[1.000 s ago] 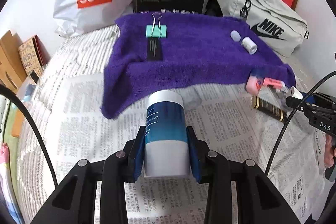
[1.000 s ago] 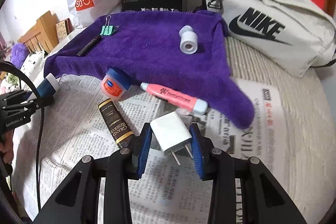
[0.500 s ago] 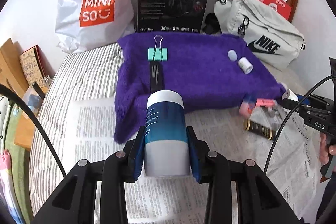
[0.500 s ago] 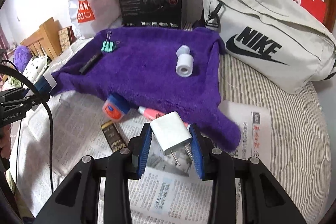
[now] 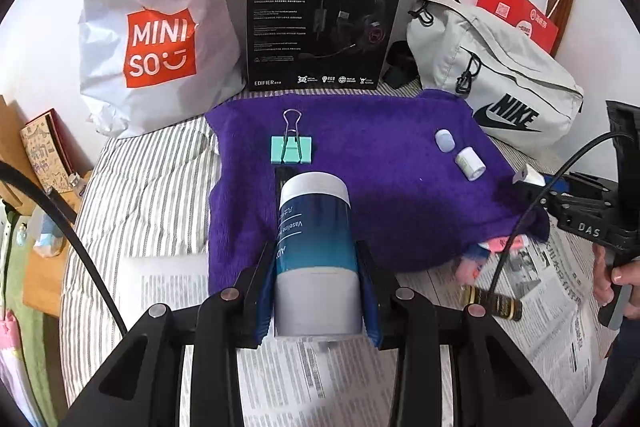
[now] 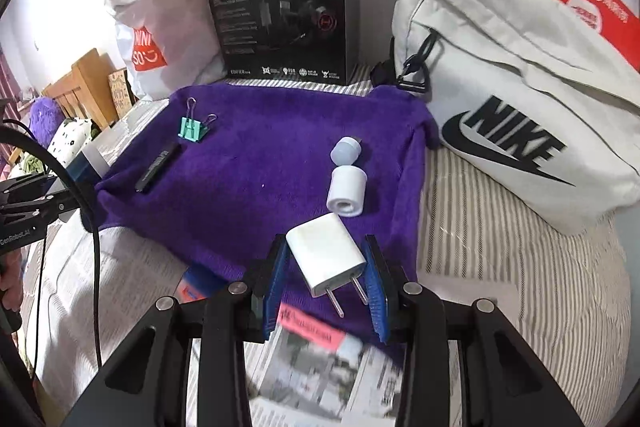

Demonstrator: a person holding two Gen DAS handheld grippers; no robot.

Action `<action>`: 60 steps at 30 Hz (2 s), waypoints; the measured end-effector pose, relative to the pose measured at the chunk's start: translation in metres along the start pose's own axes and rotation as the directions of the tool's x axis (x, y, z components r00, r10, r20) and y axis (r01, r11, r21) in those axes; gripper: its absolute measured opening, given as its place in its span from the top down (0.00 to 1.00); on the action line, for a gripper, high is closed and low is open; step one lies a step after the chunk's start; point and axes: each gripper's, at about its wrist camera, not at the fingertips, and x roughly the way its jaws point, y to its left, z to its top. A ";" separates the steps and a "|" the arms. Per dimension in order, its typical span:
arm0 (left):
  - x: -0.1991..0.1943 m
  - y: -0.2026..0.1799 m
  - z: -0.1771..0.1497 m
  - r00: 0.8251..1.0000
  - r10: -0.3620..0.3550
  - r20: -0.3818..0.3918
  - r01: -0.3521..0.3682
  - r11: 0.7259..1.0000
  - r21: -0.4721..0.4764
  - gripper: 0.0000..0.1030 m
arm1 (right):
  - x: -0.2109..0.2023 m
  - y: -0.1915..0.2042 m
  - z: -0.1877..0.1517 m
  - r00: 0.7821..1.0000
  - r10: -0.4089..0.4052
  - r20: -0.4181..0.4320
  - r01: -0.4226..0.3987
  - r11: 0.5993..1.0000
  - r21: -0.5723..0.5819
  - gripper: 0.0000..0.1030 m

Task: Organize rigid objects
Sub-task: 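Carry the bottle toward the towel with the left tool while the right tool carries the plug, then set the bottle on the towel with the left tool while the right tool sets down the plug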

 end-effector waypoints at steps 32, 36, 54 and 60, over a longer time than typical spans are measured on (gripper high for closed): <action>0.063 -0.003 0.036 0.995 -0.053 -0.082 0.054 0.999 0.009 0.67 | 0.071 0.009 0.008 0.993 -0.029 -0.116 0.022 0.998 -0.061 0.61; 0.075 -0.008 0.039 0.993 -0.060 -0.101 0.062 0.998 0.015 0.67 | 0.068 0.006 0.007 0.992 -0.022 -0.123 0.015 0.998 -0.057 0.57; 0.115 -0.031 0.050 0.990 -0.023 -0.138 0.033 0.997 0.066 0.66 | 0.028 -0.003 0.001 0.996 -0.055 -0.064 0.052 0.998 -0.047 0.42; 0.117 -0.037 0.049 0.990 0.007 -0.138 0.009 0.993 0.114 0.66 | 0.025 0.000 -0.001 0.996 -0.058 -0.067 0.054 0.997 -0.052 0.42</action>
